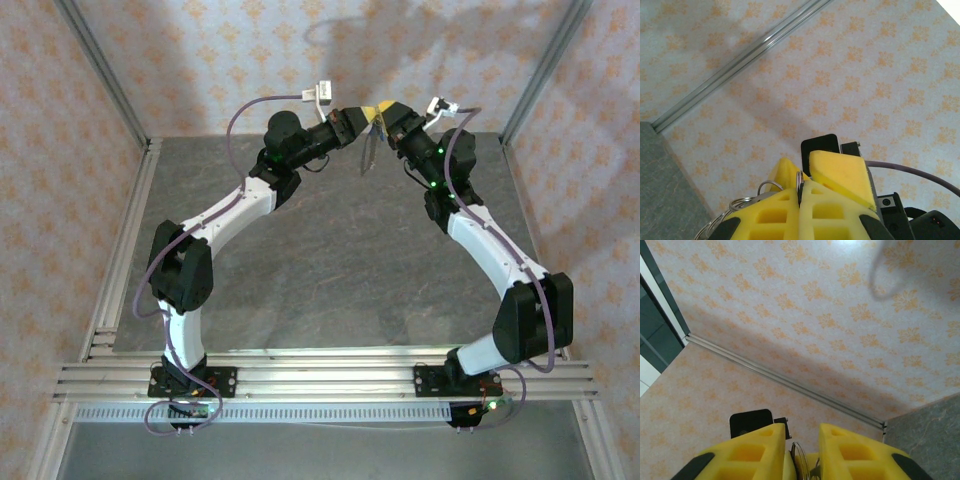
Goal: Put the keys on the keyring
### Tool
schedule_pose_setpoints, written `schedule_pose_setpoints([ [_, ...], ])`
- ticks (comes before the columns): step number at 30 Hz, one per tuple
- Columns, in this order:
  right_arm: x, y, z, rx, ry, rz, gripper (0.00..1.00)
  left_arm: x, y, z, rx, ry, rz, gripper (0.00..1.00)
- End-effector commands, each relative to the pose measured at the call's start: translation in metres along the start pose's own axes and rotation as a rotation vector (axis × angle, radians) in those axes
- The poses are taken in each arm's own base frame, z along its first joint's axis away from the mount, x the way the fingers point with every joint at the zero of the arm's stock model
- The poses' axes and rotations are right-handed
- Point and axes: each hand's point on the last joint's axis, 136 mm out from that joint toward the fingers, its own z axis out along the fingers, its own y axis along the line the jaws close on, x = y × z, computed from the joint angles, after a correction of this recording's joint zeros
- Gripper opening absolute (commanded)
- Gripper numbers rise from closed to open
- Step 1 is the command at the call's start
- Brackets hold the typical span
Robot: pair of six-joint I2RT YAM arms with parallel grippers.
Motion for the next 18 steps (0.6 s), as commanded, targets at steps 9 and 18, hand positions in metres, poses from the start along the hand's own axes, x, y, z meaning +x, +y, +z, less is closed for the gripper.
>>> schedule_pose_setpoints([
  [9,0.007,0.012,0.006,-0.021,0.043,-0.043,0.0,-0.018,-0.054,-0.007,0.106,-0.053,0.058,0.0],
  [18,-0.006,0.013,0.002,-0.022,0.081,-0.102,0.0,-0.027,-0.047,-0.012,0.011,-0.026,0.126,0.24],
])
